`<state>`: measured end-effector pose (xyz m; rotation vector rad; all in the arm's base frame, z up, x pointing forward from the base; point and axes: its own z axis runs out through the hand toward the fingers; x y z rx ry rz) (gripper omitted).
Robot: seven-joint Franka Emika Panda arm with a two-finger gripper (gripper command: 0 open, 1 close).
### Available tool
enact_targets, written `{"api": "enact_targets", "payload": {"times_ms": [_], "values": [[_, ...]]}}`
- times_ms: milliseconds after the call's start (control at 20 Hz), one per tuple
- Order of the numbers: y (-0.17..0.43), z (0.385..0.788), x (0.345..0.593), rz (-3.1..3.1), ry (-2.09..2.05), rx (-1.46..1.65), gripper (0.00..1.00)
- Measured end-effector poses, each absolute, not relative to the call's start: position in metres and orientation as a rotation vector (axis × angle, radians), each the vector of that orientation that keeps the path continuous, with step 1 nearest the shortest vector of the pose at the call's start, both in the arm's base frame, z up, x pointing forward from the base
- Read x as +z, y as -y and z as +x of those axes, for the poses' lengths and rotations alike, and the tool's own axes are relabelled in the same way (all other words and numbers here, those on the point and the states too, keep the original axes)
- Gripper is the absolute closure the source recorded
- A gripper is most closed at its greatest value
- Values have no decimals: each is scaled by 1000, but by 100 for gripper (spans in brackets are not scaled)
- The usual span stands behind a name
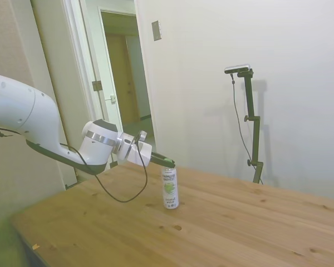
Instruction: Stand the water bottle
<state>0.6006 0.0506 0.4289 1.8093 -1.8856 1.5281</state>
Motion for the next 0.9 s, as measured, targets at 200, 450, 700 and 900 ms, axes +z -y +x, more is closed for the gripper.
{"api": "enact_targets", "payload": {"times_ms": [200, 450, 700, 900], "values": [[-54, 596, 430, 1818, 1880, 1529, 0], [-53, 585, 441, 1820, 1931, 1496, 0], [-58, 559, 485, 1979, 1965, 1341, 0], [-62, 522, 516, 2190, 1940, 1157, 0]]}}
